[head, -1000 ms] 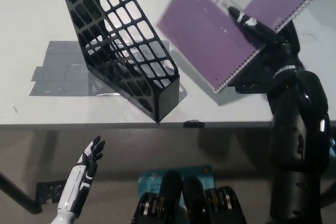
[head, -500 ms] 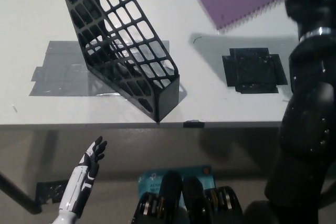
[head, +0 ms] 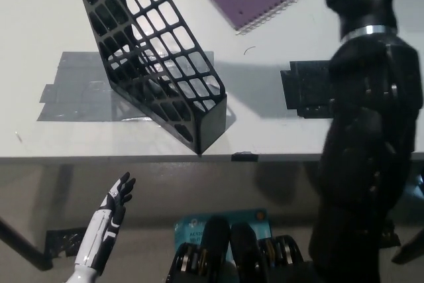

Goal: A person hands a notebook to the robot and the robot grabs it with its right hand and places it in the magazine stand kept in the centre of the desk infront of it.

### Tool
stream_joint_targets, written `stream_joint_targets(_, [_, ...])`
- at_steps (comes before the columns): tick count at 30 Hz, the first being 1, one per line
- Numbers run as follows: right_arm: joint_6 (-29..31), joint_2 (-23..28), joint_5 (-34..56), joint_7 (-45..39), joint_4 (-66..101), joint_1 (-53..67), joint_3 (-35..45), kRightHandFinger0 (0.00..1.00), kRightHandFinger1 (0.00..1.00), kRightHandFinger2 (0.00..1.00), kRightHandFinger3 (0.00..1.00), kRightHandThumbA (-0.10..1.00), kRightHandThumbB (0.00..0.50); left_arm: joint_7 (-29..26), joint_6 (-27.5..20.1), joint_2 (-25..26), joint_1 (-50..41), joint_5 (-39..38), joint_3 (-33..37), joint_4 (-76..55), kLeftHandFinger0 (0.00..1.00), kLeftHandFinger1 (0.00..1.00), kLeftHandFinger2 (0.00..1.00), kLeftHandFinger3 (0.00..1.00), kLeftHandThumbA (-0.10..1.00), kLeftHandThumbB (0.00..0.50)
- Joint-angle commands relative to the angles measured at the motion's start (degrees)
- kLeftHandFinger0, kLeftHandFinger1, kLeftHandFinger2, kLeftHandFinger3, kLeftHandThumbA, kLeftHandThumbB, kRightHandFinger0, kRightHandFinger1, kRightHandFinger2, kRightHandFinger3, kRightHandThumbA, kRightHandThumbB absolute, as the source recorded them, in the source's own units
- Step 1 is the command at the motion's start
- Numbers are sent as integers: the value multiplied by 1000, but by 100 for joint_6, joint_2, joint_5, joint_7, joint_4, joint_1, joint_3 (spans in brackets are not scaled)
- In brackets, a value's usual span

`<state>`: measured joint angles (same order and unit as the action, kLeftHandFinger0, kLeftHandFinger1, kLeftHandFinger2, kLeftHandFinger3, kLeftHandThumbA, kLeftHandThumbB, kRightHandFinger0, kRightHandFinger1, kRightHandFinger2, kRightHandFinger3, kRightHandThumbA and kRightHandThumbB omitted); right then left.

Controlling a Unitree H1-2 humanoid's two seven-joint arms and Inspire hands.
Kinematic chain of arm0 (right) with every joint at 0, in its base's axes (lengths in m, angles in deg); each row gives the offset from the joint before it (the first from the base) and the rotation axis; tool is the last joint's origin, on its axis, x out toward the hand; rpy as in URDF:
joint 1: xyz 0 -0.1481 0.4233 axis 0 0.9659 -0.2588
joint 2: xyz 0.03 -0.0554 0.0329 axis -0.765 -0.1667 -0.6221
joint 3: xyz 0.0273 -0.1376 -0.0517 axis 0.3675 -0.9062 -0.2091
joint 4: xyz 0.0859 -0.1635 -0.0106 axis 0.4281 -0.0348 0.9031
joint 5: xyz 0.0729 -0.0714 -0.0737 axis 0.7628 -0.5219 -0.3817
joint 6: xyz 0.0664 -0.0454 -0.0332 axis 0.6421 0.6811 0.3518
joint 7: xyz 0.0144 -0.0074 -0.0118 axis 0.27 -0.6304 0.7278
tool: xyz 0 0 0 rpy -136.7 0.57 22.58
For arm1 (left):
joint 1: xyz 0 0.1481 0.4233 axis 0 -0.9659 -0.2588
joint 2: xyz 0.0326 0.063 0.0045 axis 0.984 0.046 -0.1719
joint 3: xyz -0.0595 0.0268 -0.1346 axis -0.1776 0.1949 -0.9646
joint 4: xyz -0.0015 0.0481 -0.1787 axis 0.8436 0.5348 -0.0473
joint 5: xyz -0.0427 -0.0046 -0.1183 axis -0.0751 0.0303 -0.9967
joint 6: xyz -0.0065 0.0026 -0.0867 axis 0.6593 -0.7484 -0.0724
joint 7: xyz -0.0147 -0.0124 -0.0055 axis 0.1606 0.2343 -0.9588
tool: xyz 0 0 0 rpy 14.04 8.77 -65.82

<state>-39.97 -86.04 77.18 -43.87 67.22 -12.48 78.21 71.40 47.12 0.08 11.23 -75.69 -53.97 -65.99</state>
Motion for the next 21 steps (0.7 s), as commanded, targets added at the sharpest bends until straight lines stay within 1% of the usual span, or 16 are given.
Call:
stream_joint_targets(1, [818, -210, -335, 37, -158, -309, -347, 0, 0, 0, 0, 793, 30, 60, -212, 104, 75, 9, 22, -95, 1000, 1000, 1000, 1000, 1000, 500])
stream_joint_targets(2, [894, -237, -368, 49, -240, -315, -379, 0, 0, 0, 0, 792, 27, 57, -212, 110, 83, 21, 29, -98, 1000, 1000, 1000, 1000, 1000, 500])
stream_joint_targets(4, [999, -312, -403, 129, -455, -359, -402, 0, 0, 0, 0, 799, 42, 24, -212, 136, 110, 93, 40, -111, 1000, 1000, 1000, 1000, 1000, 500])
stream_joint_targets(8, [1179, -418, -410, 190, -730, -394, -385, 0, 0, 0, 0, 780, 40, 26, -212, 141, 92, 132, 62, -152, 1000, 1000, 1000, 1000, 1000, 500])
stream_joint_targets(10, [1242, -431, -487, 210, -836, -419, -415, 0, 0, 0, 0, 788, 31, 45, -212, 147, 107, 112, 61, -161, 1000, 1000, 1000, 1000, 1000, 500])
stream_joint_targets(11, [1356, -438, -619, 221, -982, -426, -477, 0, 0, 0, 0, 796, 12, 63, -212, 147, 113, 99, 56, -168, 1000, 1000, 1000, 1000, 1000, 500])
stream_joint_targets(13, [1443, -450, -689, 223, -1095, -419, -513, 0, 0, 0, 0, 799, 10, 75, -212, 141, 108, 89, 50, -171, 1000, 1000, 1000, 1000, 1000, 500])
stream_joint_targets(15, [1543, -442, -841, 245, -1273, -402, -601, 0, 0, 0, 0, 834, 13, 78, -212, 130, 120, 86, 33, -172, 1000, 1000, 1000, 1000, 1000, 500])
stream_joint_targets(17, [1664, -453, -877, 257, -1413, -378, -626, 0, 0, 0, 0, 842, 27, 83, -212, 116, 115, 68, 17, -178, 1000, 1000, 1000, 1000, 1000, 500])
stream_joint_targets(19, [1713, -445, -906, 273, -1474, -369, -641, 0, 0, 0, 0, 845, 28, 100, -212, 109, 113, 32, 12, -177, 1000, 1000, 1000, 1000, 1000, 500])
stream_joint_targets(20, [1748, -433, -928, 286, -1524, -332, -656, 0, 0, 0, 0, 871, 29, 98, -212, 99, 89, 14, 19, -176, 1000, 1000, 1000, 1000, 1000, 500])
stream_joint_targets(21, [1758, -424, -930, 302, -1548, -319, -650, 0, 0, 0, 0, 873, 30, 107, -212, 94, 79, -8, 21, -171, 1000, 1000, 1000, 1000, 988, 500])
